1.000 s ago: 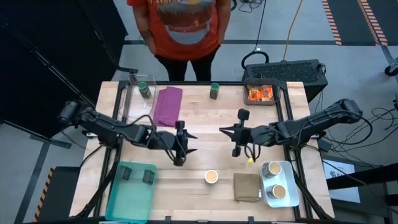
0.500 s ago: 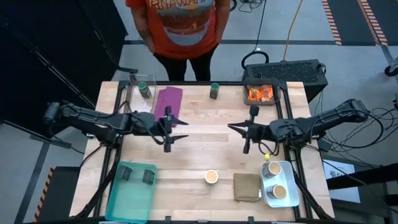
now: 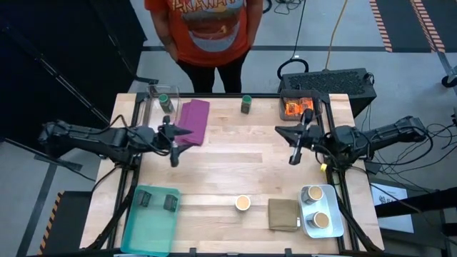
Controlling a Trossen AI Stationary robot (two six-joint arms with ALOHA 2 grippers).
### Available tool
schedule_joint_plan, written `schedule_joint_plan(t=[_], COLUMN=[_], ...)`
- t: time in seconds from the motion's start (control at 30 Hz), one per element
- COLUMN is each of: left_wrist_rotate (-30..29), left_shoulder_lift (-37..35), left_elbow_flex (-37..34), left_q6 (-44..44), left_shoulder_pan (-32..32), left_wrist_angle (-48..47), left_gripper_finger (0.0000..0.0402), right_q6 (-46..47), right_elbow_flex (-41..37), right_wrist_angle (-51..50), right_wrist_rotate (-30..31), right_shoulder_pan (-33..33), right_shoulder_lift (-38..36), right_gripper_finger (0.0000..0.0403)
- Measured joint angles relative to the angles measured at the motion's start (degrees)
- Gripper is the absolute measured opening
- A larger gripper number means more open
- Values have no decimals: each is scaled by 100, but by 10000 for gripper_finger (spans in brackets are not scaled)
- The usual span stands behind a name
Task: Sort spices by type
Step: Put the green seasoning bottle into the transparent bin
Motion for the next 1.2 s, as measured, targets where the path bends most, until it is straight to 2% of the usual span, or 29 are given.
schedule_joint_plan(t=[0.2, 0.43, 0.6, 0.7, 0.8, 1.0, 1.1, 1.2], left_wrist_rotate=[31, 12, -35, -388, -672, -705, -704, -704], left_shoulder_lift=[-395, -642, -773, -868, -932, -892, -882, -871], left_elbow_flex=[13, 11, 13, 13, 13, 13, 13, 13], left_q6=[89, 549, 741, 731, 586, 294, 271, 275], left_shoulder_pan=[-4, -4, -4, -4, 1, -4, -4, -4], left_wrist_angle=[-514, -923, -983, -1087, -1230, -1198, -1163, -1038], left_gripper_finger=[231, 231, 231, 231, 231, 231, 231, 231], right_q6=[583, 1121, 1874, 2481, 3227, 4928, 5641, 5789], right_elbow_flex=[10, 691, 1452, 1960, 2468, 3306, 3717, 3922], right_wrist_angle=[94, -334, -1430, -2292, -3289, -5124, -5965, -6425], right_wrist_rotate=[-6, 580, 1302, 1600, 1606, 1560, 1251, 943], right_shoulder_pan=[-54, -52, -50, -71, -78, -132, -464, -1098], right_shoulder_lift=[231, 885, 1473, 1805, 2100, 2514, 2705, 2984], right_gripper_finger=[0, 0, 0, 0, 0, 0, 0, 0])
